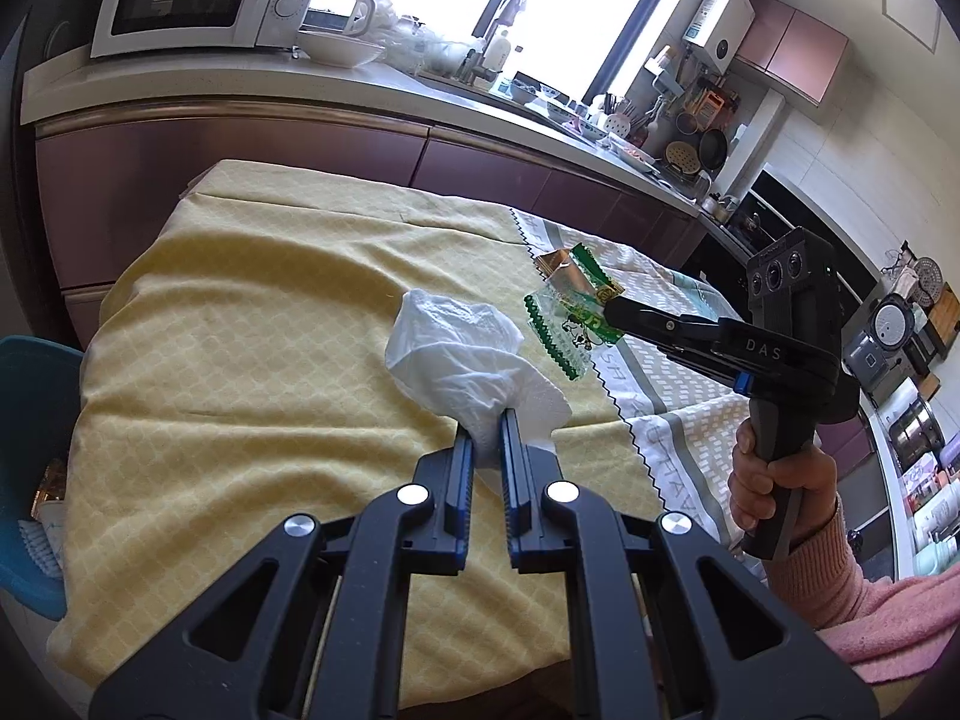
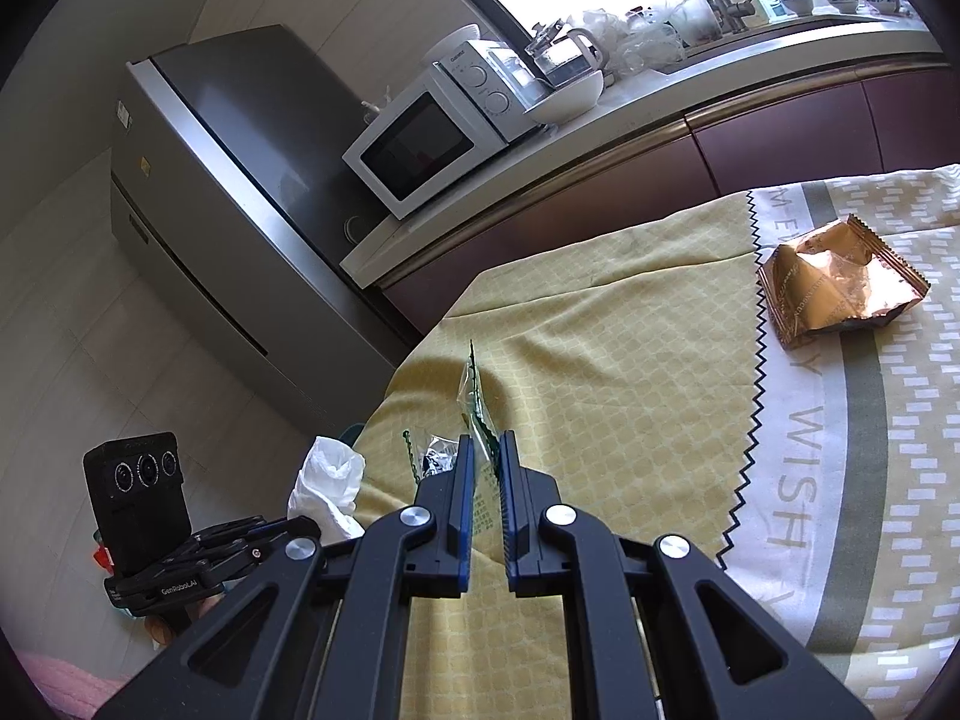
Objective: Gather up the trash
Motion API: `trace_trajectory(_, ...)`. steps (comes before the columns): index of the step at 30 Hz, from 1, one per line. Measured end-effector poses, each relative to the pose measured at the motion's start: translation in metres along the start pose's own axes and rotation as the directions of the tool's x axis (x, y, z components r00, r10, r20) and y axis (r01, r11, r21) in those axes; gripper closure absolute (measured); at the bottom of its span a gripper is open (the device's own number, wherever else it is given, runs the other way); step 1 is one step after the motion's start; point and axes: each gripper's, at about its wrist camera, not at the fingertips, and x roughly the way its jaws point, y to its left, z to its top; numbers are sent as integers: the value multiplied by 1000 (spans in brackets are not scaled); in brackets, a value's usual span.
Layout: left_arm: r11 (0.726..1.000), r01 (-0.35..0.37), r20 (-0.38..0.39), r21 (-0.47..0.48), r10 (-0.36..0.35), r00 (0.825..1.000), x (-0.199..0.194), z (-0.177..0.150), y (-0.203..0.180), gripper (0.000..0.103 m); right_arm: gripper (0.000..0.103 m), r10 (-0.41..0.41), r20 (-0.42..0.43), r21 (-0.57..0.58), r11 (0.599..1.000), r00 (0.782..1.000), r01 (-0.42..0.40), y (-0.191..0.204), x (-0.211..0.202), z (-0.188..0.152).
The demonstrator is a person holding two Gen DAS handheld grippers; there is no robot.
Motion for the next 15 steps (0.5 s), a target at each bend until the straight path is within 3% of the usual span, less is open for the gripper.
trace_trajectory(15,997,-55,45,-49,57,997,-29,-9,23,94,96,66,-59,-38,997,996,-68,33,35,-3)
